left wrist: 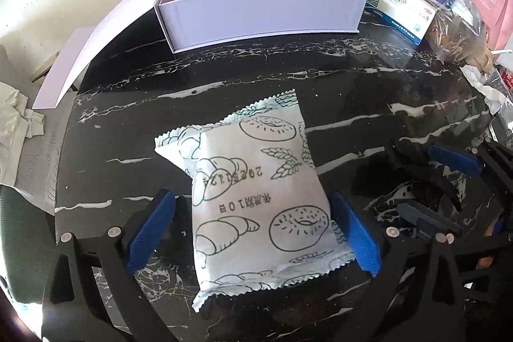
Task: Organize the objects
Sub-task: 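Lift bread packet with left tool while right tool lifts black cloth item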
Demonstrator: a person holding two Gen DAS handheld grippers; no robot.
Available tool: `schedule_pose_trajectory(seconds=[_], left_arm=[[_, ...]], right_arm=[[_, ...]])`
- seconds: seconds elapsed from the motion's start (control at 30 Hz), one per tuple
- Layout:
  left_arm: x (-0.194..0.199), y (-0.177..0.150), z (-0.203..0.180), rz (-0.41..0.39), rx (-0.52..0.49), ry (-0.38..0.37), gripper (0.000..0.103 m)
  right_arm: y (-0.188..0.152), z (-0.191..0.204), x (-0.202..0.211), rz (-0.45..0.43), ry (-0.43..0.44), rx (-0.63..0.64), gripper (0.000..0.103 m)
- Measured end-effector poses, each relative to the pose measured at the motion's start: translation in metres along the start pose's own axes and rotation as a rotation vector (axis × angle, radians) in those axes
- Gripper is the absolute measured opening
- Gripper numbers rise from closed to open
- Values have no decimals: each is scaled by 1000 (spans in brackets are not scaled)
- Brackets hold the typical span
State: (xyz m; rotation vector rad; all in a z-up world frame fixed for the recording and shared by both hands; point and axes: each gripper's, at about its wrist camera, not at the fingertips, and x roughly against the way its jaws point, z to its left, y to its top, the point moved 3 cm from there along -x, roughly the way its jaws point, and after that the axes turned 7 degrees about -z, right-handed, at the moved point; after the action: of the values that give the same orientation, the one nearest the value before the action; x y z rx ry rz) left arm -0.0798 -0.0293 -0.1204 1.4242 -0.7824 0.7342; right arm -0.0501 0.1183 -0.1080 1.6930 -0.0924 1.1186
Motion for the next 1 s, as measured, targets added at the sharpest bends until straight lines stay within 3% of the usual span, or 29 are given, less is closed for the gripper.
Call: schedule_pose_trajectory(seconds=[0.17, 0.23, 0.3, 0.4, 0.57, 0.77, 1.0], left_arm=[[3, -4, 0, -30, -9, -16, 93], [7, -4, -1, -44, -26, -26, 81], [10, -4, -3, -55, -31, -31, 68], [12, -3, -3, -53, -46, -42, 61], [15, -1, -1, -42, -50, -58, 58], [21, -4, 0, -18, -25, -124, 58], [29, -6, -3, -19, -15, -137, 58]], right_arm=[[0, 0, 0, 4, -5, -1, 62], [0, 0, 0, 6, -10, -3, 60], [1, -1, 0, 7, -13, -5, 50], [2, -1, 1, 13, -17, -4, 34], [2, -3, 3, 22, -21, -16, 17], [0, -4, 8, 19, 0, -41, 16], [5, -4, 19, -1, -7, -42, 16]])
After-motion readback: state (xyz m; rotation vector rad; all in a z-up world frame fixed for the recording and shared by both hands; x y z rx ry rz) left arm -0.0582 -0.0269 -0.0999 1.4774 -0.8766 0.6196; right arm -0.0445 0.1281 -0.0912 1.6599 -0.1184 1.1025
